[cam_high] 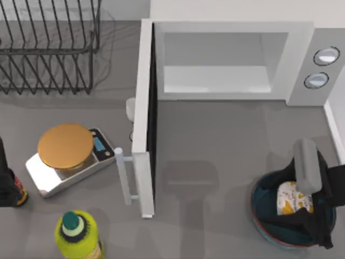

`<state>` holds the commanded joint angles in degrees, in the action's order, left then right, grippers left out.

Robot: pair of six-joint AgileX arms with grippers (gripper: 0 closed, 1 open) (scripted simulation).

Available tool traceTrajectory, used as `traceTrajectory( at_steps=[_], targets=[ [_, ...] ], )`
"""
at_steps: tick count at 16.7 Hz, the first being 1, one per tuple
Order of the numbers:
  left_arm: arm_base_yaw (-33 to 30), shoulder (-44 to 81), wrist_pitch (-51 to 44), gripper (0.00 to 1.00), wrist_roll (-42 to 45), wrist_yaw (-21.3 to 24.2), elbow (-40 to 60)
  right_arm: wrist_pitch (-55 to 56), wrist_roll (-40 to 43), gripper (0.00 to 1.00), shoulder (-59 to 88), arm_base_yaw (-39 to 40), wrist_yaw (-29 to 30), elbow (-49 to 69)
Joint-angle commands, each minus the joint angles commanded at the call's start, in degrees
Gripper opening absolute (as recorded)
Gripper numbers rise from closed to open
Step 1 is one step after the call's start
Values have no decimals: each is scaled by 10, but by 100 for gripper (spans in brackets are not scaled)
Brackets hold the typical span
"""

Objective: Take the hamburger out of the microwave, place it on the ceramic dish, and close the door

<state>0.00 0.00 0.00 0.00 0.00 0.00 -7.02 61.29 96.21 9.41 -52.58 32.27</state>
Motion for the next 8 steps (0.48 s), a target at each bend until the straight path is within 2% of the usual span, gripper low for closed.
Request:
traceTrajectory(
  at_steps=[8],
  targets=[
    [0,0,0,100,0,0,0,0,0,90,0,0,0,0]
  ],
)
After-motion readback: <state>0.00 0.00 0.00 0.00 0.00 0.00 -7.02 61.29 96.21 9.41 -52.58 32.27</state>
